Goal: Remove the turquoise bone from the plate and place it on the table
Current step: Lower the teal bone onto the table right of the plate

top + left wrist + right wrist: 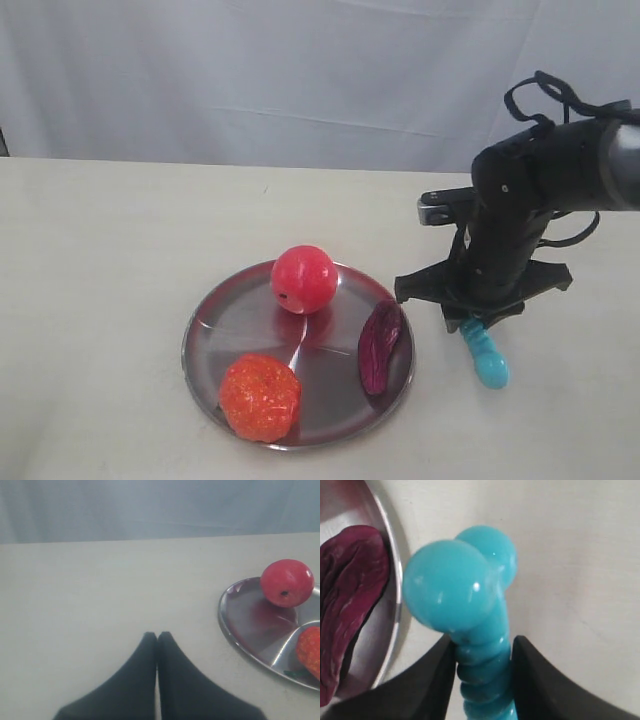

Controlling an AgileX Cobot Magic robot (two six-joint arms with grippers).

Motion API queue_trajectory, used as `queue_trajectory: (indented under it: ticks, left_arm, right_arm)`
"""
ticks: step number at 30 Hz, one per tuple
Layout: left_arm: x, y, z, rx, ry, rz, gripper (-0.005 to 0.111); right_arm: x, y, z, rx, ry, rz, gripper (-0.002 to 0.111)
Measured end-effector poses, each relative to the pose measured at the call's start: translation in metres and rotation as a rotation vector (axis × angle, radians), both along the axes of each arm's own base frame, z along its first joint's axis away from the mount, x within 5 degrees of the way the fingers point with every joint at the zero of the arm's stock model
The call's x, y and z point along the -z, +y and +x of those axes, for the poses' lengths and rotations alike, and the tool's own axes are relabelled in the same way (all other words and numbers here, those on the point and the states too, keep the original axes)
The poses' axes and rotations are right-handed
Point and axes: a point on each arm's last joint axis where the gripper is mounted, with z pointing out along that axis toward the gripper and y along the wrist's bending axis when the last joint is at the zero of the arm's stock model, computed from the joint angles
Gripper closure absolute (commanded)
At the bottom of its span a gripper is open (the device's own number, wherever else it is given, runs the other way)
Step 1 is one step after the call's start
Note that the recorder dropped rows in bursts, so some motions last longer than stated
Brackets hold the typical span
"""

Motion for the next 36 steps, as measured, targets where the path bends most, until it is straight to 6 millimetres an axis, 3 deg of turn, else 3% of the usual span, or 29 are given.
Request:
queue_trajectory:
  ticks: [17, 36]
  left_arm:
    - [0.000, 0.000, 0.000, 0.000, 0.000, 0.000, 0.107]
    - [0.000, 0.000, 0.000, 0.000, 0.000, 0.000, 0.107]
  right_arm:
    - [0.021, -0.003, 0.004, 0.045, 0.031, -0.025, 0.109]
    - [0.021, -0.003, 0.005, 0.059, 0.018, -0.021, 0.108]
